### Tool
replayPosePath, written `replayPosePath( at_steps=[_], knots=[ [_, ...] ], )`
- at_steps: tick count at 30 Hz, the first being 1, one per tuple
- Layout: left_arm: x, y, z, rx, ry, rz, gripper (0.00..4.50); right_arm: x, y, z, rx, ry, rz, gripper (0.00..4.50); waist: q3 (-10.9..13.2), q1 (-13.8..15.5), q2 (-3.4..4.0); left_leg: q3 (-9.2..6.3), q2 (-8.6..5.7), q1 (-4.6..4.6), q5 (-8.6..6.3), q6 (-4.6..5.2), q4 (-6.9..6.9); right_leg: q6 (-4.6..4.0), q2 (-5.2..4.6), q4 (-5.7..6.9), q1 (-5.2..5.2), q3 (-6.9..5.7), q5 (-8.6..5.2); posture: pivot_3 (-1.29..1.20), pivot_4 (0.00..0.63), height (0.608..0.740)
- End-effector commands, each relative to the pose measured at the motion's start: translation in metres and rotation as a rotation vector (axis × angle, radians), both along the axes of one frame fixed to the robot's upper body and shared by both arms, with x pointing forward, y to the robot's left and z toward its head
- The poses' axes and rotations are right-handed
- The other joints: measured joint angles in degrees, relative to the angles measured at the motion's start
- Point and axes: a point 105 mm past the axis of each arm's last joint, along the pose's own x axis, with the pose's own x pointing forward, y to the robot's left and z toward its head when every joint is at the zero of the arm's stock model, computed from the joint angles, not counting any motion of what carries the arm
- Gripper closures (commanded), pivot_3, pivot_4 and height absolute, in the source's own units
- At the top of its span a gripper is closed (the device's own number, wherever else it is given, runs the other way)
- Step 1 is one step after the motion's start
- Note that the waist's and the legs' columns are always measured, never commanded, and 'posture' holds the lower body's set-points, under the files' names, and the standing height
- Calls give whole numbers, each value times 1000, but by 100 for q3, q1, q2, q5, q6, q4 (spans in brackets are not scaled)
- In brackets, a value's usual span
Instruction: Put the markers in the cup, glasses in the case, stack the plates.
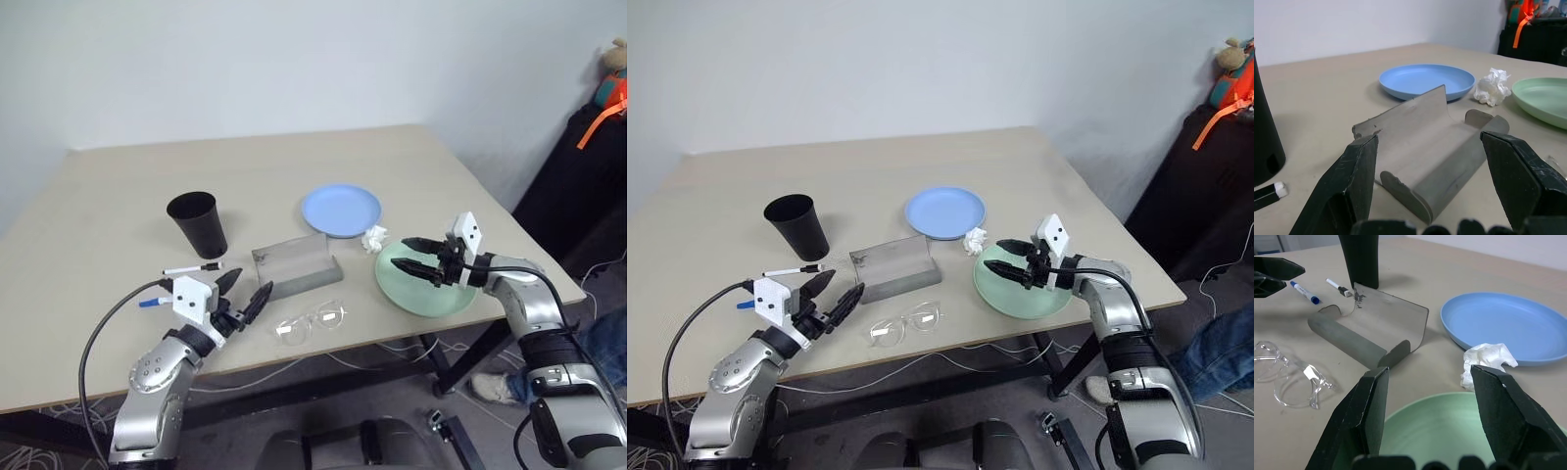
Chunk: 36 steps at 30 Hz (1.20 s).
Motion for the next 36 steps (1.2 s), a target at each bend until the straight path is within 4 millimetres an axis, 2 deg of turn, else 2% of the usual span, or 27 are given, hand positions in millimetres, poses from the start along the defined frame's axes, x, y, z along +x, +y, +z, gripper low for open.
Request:
replayPosePath(
  at_steps=[1,6,12,19,26,36],
  knots=[
    [1,-6,9,0,-51,-9,990,4,-1,20,5,-66,5,1594,0,0,0,0,0,0,0,0,0,0,0,0,0,0,0,0,0,740],
    [1,-5,7,-3,-44,-4,990,8,0,23,10,-83,-1,1594,0,-6,1,-1,0,1,0,0,-1,0,2,1,-1,0,0,0,0,740],
    [-4,-9,12,-1,-65,2,990,-1,-7,6,-17,-34,16,1594,0,-1,1,-1,0,1,0,0,0,0,2,0,1,2,0,0,0,740],
    [-6,-7,14,-6,-86,42,990,10,-7,15,-28,-43,29,1594,0,-7,2,-1,0,4,0,1,5,0,2,2,3,2,0,0,0,740],
    [-7,3,17,16,-94,54,990,6,-6,21,-24,-42,32,1594,-1,-10,3,-2,0,2,0,0,4,0,2,3,1,3,0,0,0,740],
    [7,-4,25,23,-117,12,990,7,-7,23,-24,-37,-11,1594,-1,1,4,-2,-1,3,0,0,5,0,2,2,3,2,0,0,0,740]
  ],
)
